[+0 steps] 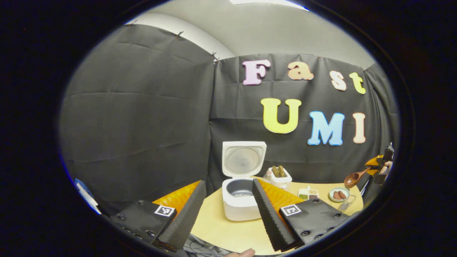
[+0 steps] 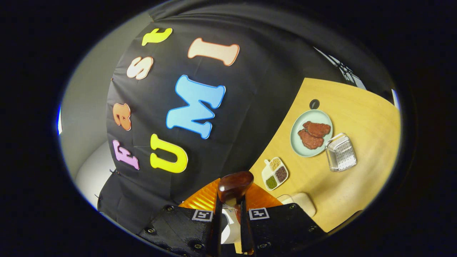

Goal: Close the left gripper, press the button to open the rice cooker; take a wooden spoon from the chopstick holder with the right hand, scoop a spoonful of rice and pour it into the rice cooker, then put the wooden spoon back into the chopstick holder.

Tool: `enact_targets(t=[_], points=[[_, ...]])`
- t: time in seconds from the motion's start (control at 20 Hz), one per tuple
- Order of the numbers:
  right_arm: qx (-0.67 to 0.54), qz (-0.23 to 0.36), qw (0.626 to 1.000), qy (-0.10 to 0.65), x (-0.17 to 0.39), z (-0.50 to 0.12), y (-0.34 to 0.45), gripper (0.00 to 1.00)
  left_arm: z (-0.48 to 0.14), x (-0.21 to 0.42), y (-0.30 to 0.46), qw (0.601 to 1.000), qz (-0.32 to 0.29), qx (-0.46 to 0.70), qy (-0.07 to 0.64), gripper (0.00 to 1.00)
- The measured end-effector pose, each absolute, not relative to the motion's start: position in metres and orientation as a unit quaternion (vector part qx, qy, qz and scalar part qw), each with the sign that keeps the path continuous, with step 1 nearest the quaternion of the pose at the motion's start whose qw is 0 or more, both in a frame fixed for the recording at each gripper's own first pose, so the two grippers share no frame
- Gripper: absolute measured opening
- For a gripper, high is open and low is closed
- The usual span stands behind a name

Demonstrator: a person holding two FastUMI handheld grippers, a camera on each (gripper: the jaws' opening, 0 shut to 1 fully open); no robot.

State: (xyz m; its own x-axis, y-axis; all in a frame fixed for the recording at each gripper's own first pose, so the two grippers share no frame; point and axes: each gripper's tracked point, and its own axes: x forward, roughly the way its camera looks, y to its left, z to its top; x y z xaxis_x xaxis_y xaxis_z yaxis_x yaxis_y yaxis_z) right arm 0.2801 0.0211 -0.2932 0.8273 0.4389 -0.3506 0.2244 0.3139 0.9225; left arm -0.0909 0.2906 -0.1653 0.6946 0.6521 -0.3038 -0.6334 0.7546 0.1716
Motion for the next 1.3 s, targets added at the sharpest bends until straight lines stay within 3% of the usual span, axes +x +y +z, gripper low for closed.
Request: enact_targets(t=[0.5, 0.85, 0.9, 0.95, 1.1, 1.3], points=[[0.519, 0.006, 0.794, 0.317, 0.303, -0.41, -0.098, 0.22, -0.18, -0.046, 0.178, 0.908, 0.35, 0.058, 0.221, 0.91], [0.407, 0.017, 0.846, 0.343, 0.303, -0.453, -0.075, 0.22, -0.179, -0.03, 0.141, 0.903, 0.348, 0.089, 0.235, 0.94], [0.382, 0.023, 0.856, 0.348, 0.301, -0.459, -0.068, 0.27, -0.178, -0.027, 0.139, 0.904, 0.346, 0.093, 0.234, 0.94], [0.357, 0.021, 0.868, 0.344, 0.304, -0.462, -0.065, 0.22, -0.178, -0.026, 0.139, 0.903, 0.346, 0.097, 0.234, 0.94], [0.29, 0.032, 0.888, 0.356, 0.294, -0.475, -0.054, 0.22, -0.175, -0.027, 0.138, 0.902, 0.352, 0.094, 0.231, 0.94], [0.248, 0.046, 0.893, 0.372, 0.283, -0.49, -0.044, 0.22, -0.179, -0.032, 0.14, 0.9, 0.356, 0.095, 0.234, 0.94]])
